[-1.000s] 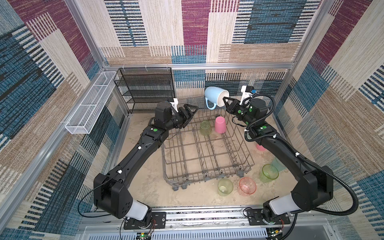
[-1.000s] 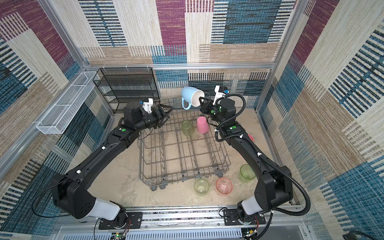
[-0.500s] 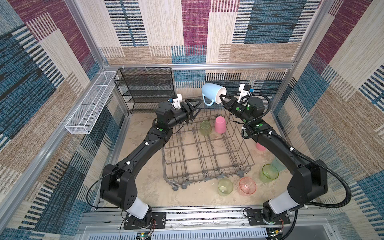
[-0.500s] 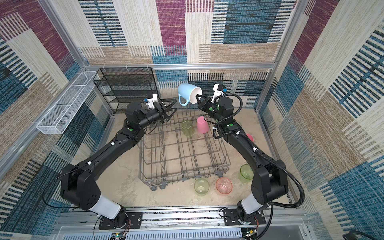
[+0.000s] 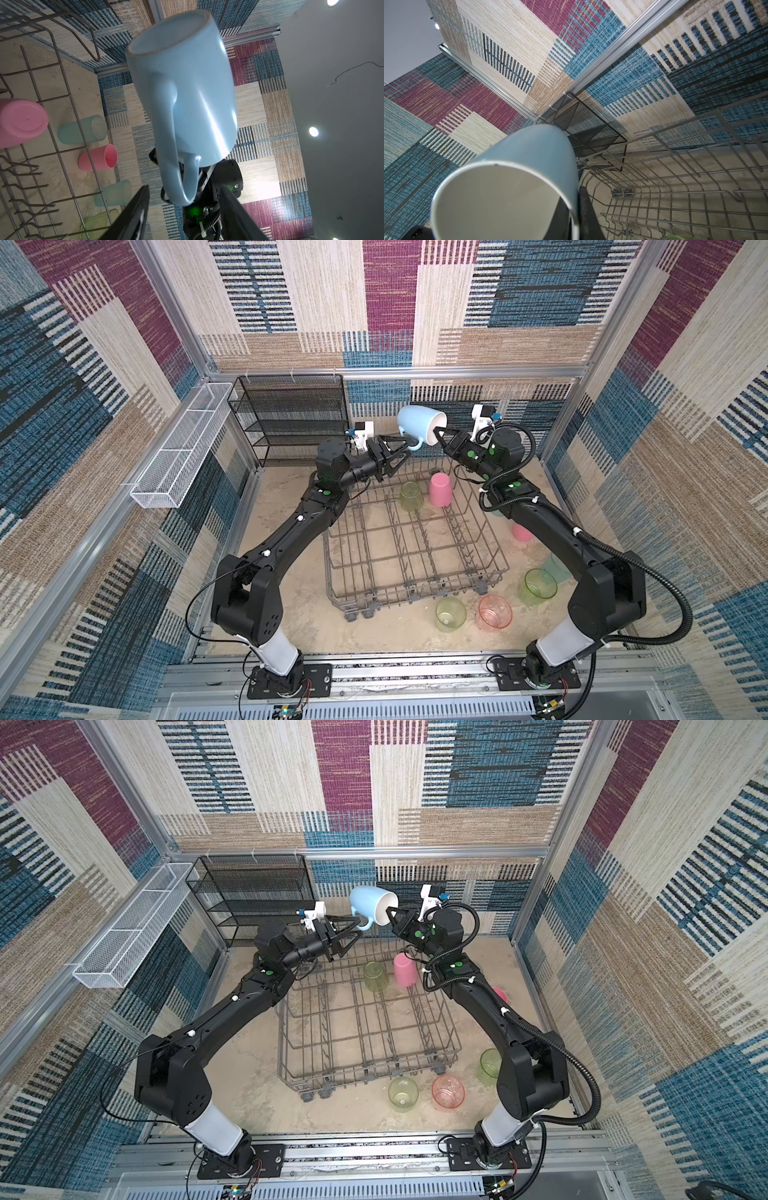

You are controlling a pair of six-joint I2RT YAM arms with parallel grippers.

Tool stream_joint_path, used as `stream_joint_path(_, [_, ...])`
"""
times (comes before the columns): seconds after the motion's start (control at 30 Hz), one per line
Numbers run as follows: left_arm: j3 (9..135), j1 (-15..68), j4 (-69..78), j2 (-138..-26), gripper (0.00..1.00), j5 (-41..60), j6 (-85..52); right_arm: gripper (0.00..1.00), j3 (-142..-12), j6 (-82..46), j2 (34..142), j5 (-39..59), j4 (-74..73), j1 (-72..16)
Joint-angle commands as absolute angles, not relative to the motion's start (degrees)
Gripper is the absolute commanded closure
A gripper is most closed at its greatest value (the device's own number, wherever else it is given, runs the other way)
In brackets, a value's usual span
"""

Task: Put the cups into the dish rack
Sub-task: 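Carry the blue mug toward the left gripper while the left gripper reaches to it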

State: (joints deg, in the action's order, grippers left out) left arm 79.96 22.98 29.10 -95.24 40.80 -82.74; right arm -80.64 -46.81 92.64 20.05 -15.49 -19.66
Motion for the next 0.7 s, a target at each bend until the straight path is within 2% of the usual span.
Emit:
stream_joint_path(0.0, [80.5,22.7,33.3,-95.7,0.45,41.5,-83.6,1.0,-81.6,-47.5,92.9,21.8,-20.1,-19.7])
stream_joint_path(0.43, [80.6,22.5,40.7,-98.9,0.58,40.5,-87.5,1.0,-81.1,-47.8,93.4,22.5,-20.6,-19.7])
stream_joint_path(0.67, [80.8,23.2,41.3,-99.5,0.61,40.2,-88.3,1.0,-81.2,-48.1,94.2,22.8,-20.9,-19.7])
